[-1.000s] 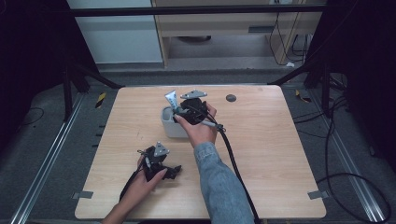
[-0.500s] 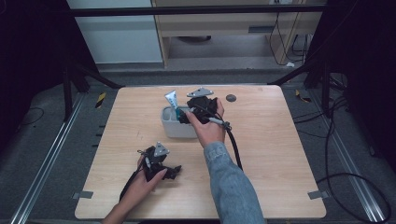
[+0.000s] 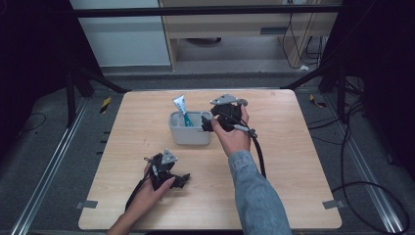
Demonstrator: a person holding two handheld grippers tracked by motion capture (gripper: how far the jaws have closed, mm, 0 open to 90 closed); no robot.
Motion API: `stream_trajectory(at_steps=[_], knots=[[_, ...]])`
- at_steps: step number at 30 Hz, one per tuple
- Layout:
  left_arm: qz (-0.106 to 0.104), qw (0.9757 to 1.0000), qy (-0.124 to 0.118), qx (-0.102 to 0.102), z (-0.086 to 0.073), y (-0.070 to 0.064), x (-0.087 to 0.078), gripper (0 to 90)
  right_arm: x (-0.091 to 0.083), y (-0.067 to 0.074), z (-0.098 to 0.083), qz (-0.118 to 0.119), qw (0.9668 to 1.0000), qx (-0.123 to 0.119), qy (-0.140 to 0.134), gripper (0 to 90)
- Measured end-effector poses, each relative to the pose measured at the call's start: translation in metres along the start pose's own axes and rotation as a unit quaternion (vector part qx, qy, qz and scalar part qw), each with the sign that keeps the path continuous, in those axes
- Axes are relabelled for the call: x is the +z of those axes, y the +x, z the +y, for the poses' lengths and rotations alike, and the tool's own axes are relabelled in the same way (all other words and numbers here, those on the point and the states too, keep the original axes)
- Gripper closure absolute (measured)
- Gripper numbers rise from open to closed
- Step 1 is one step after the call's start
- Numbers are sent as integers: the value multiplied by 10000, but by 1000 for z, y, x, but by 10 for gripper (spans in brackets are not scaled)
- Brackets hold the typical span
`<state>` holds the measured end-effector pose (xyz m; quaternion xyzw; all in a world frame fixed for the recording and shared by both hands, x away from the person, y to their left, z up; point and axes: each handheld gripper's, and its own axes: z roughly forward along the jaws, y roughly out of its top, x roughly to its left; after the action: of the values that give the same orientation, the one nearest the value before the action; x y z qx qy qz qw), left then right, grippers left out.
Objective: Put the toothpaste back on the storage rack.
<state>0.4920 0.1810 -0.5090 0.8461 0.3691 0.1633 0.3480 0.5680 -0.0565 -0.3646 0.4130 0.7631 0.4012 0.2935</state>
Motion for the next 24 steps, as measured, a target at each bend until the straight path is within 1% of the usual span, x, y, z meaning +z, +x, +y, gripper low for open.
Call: stream_trajectory(at_steps=[3,5,6,7,9,10,11,12,15,16,17,18,19,20,21,22,24], knots=[[3,10000,-3,-3,0,0,0,0,-3,-7,-6,33,9999,108,-26,85],[4,10000,-2,-1,0,0,0,0,-8,-13,-10,-10,9999,116,-24,85],[4,10000,-2,-2,0,0,0,0,-8,-13,-10,-10,9999,116,-24,85],[4,10000,-3,-2,0,0,0,0,-11,-17,-13,-50,9999,164,0,84],[4,10000,-3,-3,0,0,0,0,-12,-20,-14,-67,9999,153,9,84],[4,10000,-4,-4,0,0,0,0,-13,-24,-17,-99,9999,134,8,84],[4,10000,-3,-4,0,0,0,0,-15,-26,-19,-119,9997,208,47,84],[4,10000,-2,-3,0,0,0,0,-15,-29,-21,-146,9996,218,53,84],[3,10000,0,-3,0,0,0,0,-17,-44,-34,-251,9989,354,172,82],[5,10000,-3,-3,0,0,0,0,-17,-44,-34,-251,9989,354,172,82],[5,10000,-3,-5,0,0,0,0,-18,-51,-41,-293,9984,445,206,82],[5,10000,-3,-5,0,0,0,0,-18,-51,-41,-293,9984,445,206,82],[6,10000,-3,-2,0,0,0,0,-19,-57,-47,-335,9978,522,242,82],[6,10000,-3,-2,0,0,0,0,-19,-57,-47,-335,9978,522,242,82],[6,10000,-4,-3,0,0,0,0,-20,-63,-53,-391,9972,555,307,82],[9,10000,-3,-8,0,0,0,0,-20,-63,-53,-391,9972,555,307,82],[0,10000,-5,-16,0,0,0,0,-21,-69,-59,-449,9965,617,330,82]])
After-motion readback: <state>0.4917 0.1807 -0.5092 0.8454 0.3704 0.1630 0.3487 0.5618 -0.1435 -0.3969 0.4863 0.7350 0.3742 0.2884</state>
